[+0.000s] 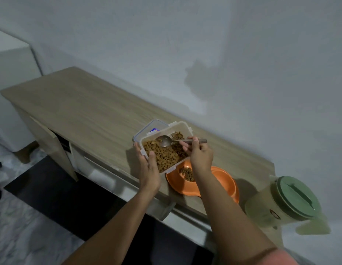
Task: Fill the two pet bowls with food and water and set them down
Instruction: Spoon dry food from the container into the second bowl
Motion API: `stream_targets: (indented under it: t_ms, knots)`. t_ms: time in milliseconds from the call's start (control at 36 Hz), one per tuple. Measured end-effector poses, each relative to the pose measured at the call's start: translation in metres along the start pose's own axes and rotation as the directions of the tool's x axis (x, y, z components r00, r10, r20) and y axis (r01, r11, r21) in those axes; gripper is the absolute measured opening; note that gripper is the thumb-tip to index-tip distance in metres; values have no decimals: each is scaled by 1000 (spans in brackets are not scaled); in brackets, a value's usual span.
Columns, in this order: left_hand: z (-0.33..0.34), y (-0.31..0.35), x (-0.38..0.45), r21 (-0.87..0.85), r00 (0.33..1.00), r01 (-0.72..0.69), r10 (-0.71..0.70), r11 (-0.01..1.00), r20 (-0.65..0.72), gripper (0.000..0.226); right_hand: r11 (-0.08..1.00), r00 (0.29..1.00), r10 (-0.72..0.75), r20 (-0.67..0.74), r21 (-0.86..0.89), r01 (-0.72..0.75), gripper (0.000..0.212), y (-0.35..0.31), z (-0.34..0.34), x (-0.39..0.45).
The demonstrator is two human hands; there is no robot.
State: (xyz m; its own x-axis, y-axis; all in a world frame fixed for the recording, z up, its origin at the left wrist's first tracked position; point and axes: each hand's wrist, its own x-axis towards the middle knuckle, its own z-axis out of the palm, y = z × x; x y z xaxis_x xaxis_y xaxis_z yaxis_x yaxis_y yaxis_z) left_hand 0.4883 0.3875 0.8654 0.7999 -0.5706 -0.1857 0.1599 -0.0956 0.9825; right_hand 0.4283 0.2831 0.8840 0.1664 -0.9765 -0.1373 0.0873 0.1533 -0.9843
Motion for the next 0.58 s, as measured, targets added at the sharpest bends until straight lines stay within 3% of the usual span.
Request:
stream_targets:
  t_ms: [222,583]
  knots:
    - [-1,1,0,30,1000,-12,11,999,15,59,973,974,225,-33,51,-223,26,-7,6,-2]
    - [5,6,-3,-23,999,32,-32,999,-37,57,927,922,357,-148,179,-330,20,-13,-8,4]
